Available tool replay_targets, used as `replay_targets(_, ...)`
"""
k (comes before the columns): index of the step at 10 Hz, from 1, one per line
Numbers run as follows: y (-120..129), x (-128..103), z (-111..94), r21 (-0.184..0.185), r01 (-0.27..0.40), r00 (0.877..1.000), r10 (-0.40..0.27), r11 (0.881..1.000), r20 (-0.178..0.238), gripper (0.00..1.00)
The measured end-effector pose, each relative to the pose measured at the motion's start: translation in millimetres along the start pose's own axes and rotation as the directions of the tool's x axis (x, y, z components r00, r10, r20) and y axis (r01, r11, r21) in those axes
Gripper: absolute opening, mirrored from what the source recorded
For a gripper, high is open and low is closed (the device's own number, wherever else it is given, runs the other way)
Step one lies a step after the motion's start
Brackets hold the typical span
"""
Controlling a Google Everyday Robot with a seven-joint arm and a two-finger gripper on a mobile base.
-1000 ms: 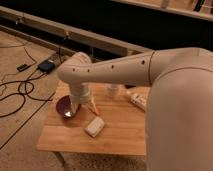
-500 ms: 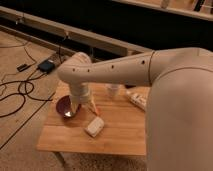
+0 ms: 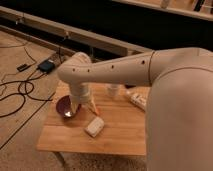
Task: Place the bottle in the ceramic bowl
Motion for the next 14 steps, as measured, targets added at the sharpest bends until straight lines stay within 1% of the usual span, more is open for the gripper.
replay_targets(4,-1.3,-0.5,0.1,0.002,0.0,1.0,0.0,1.0,-0.001,0.65)
replay_targets(5,-9.4,-3.8,2.5,0.01,0.02,1.0,-0.02,1.0,-0.004,0.65)
replay_targets(6,-19.5,-8.2,5.8,0.018,0.041,0.999,-0.041,0.999,-0.005,0.65)
replay_targets(7,-38.3,-16.2,12.2,0.026,0.073,0.997,-0.073,0.997,-0.009,0.65)
replay_targets(8,-65.5,-27.1,22.7,0.033,0.115,0.993,-0.115,0.993,-0.015,0.65)
replay_targets(9,-94.6,-38.2,33.8,0.039,0.155,0.988,-0.155,0.987,-0.019,0.65)
replay_targets(10,-118.4,-50.0,43.2,0.03,0.199,0.98,-0.199,0.98,-0.01,0.65)
replay_targets(11,-135.1,-57.5,48.4,0.023,0.232,0.973,-0.232,0.972,-0.006,0.65)
replay_targets(12,-158.4,-70.6,55.7,0.011,0.295,0.955,-0.295,0.955,0.007,0.65)
replay_targets(13,-173.2,-79.1,59.8,0.002,0.34,0.94,-0.34,0.94,0.014,0.65)
replay_targets(14,-182.6,-85.2,62.4,-0.005,0.367,0.93,-0.367,0.93,0.019,0.65)
